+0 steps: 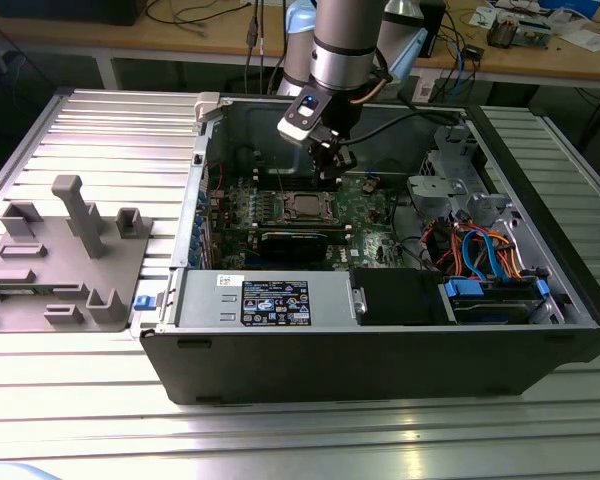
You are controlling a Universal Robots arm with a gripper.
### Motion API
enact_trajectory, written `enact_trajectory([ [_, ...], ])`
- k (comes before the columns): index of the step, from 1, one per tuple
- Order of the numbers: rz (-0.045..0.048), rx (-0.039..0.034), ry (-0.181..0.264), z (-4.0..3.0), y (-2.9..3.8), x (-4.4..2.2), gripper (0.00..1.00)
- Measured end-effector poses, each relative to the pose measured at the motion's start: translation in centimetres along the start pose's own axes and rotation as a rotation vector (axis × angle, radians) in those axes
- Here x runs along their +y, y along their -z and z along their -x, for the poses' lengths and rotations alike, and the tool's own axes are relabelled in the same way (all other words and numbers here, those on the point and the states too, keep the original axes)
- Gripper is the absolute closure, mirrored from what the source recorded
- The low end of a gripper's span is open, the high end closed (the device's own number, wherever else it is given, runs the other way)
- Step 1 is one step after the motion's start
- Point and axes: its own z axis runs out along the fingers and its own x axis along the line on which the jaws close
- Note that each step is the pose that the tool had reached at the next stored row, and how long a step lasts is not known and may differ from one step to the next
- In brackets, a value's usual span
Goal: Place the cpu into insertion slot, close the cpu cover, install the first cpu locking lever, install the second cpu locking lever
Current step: 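Install the first cpu locking lever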
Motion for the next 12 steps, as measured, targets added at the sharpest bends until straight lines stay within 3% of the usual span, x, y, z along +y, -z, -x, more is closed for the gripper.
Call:
enact_trajectory([
  [12, 0.0001, -0.0005, 0.038, 0.00, 0.00, 0.00, 0.89],
])
